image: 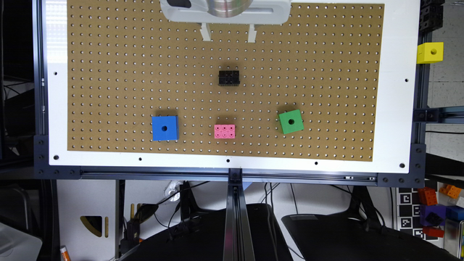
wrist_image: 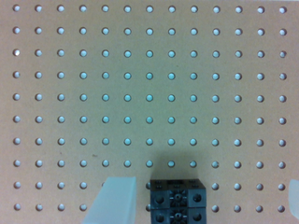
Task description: Pick up green block.
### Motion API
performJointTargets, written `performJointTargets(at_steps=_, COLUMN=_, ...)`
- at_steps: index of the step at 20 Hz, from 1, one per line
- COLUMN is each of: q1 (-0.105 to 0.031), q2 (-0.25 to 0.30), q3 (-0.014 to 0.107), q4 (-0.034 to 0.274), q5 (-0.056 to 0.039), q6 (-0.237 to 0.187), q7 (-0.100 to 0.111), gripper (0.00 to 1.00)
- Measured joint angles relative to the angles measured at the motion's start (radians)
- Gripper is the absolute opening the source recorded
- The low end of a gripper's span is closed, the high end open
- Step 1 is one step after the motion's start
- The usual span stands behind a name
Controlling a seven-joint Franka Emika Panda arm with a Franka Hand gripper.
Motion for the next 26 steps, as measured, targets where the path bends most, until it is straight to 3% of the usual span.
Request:
performJointTargets(at_steps=2, q1=0.000, q2=0.000, q3=0.000, q4=0.000, q5=0.0000, q6=0.000, q7=0.000, gripper=1.00)
performJointTargets(at_steps=3, q1=0.006, q2=0.000, q3=0.006, q4=0.002, q5=0.0006, q6=0.000, q7=0.007, gripper=1.00)
performJointTargets(at_steps=7, q1=0.028, q2=0.006, q3=0.058, q4=0.022, q5=0.0022, q6=0.001, q7=0.071, gripper=1.00)
performJointTargets(at_steps=11, q1=0.032, q2=0.089, q3=0.112, q4=0.115, q5=0.0026, q6=0.002, q7=0.125, gripper=1.00)
performJointTargets(at_steps=15, q1=0.032, q2=0.228, q3=0.174, q4=0.254, q5=0.0023, q6=0.003, q7=0.184, gripper=1.00)
performJointTargets(at_steps=17, q1=0.032, q2=0.280, q3=0.190, q4=0.305, q5=0.0016, q6=0.003, q7=0.199, gripper=1.00)
performJointTargets(at_steps=19, q1=0.032, q2=0.308, q3=0.202, q4=0.335, q5=0.0016, q6=0.002, q7=0.209, gripper=1.00)
performJointTargets(at_steps=24, q1=0.032, q2=0.321, q3=0.231, q4=0.357, q5=0.0016, q6=0.002, q7=0.236, gripper=1.00)
performJointTargets(at_steps=26, q1=0.032, q2=0.322, q3=0.236, q4=0.361, q5=0.0016, q6=0.002, q7=0.240, gripper=1.00)
